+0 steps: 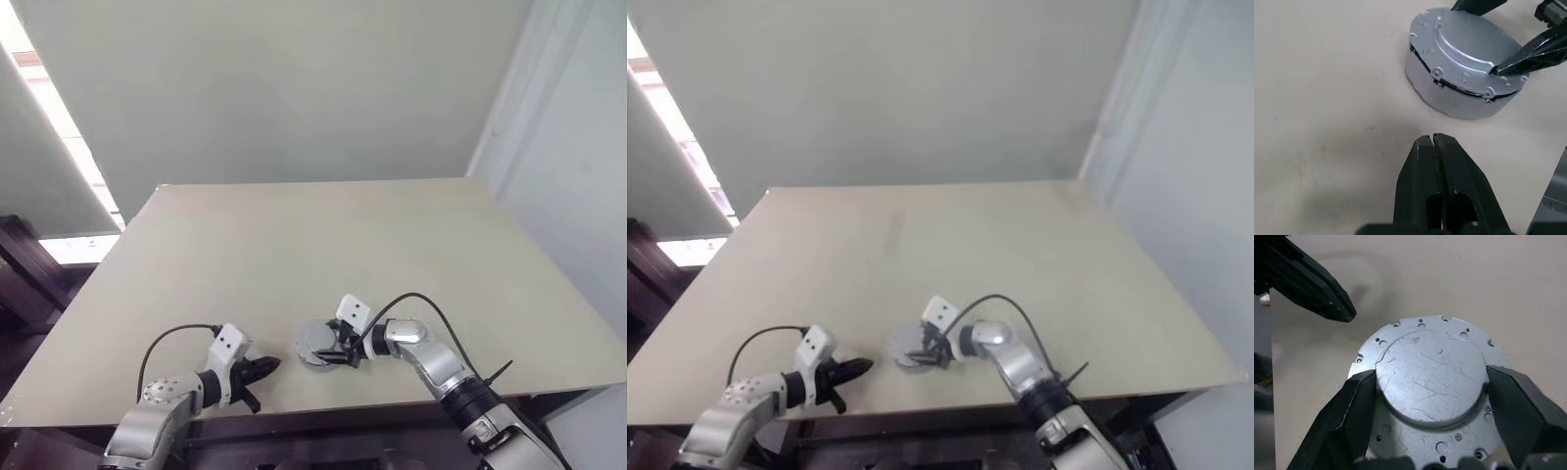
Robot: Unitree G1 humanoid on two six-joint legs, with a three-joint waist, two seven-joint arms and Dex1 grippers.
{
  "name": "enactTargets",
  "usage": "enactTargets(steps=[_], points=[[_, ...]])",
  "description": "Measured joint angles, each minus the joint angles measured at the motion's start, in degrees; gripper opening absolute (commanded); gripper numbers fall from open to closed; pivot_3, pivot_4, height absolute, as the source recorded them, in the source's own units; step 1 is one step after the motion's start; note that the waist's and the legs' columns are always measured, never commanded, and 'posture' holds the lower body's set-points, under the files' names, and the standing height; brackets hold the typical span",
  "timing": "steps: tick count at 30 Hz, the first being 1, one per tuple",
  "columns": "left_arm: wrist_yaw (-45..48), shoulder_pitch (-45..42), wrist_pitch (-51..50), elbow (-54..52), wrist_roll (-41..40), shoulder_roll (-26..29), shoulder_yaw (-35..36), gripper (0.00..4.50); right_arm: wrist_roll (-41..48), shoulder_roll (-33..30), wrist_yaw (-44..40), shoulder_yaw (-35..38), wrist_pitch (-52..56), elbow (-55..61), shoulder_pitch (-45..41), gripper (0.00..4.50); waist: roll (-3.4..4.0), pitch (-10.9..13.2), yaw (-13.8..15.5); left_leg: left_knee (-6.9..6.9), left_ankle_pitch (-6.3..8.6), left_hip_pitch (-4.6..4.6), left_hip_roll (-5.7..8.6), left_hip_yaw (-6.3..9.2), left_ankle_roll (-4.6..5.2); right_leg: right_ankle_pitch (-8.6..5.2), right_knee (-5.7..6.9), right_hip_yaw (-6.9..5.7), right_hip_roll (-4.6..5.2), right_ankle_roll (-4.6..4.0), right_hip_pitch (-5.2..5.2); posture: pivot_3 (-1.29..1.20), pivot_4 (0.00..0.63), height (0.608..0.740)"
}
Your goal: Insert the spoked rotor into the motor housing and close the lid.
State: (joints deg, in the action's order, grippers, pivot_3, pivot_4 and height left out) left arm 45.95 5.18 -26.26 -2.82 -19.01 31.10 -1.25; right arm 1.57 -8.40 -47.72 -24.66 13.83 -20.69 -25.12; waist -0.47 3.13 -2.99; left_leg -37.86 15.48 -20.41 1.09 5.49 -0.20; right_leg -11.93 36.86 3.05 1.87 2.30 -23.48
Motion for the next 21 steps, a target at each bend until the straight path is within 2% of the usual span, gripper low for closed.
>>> enactTargets(steps=[21], points=[[-0.1,-0.2,0.0,0.0,0.0,-0.3,0.0,0.00,-3.9,-1.8,-1.1,-2.7,3.6,2.2,-1.3,3.23,0.02,0.0,0.0,-0.01,0.00,0.03,0.01,0.00,0.00,0.00,0.01,0.00,0.00,0.00,0.03,0.00,0.000,0.740]])
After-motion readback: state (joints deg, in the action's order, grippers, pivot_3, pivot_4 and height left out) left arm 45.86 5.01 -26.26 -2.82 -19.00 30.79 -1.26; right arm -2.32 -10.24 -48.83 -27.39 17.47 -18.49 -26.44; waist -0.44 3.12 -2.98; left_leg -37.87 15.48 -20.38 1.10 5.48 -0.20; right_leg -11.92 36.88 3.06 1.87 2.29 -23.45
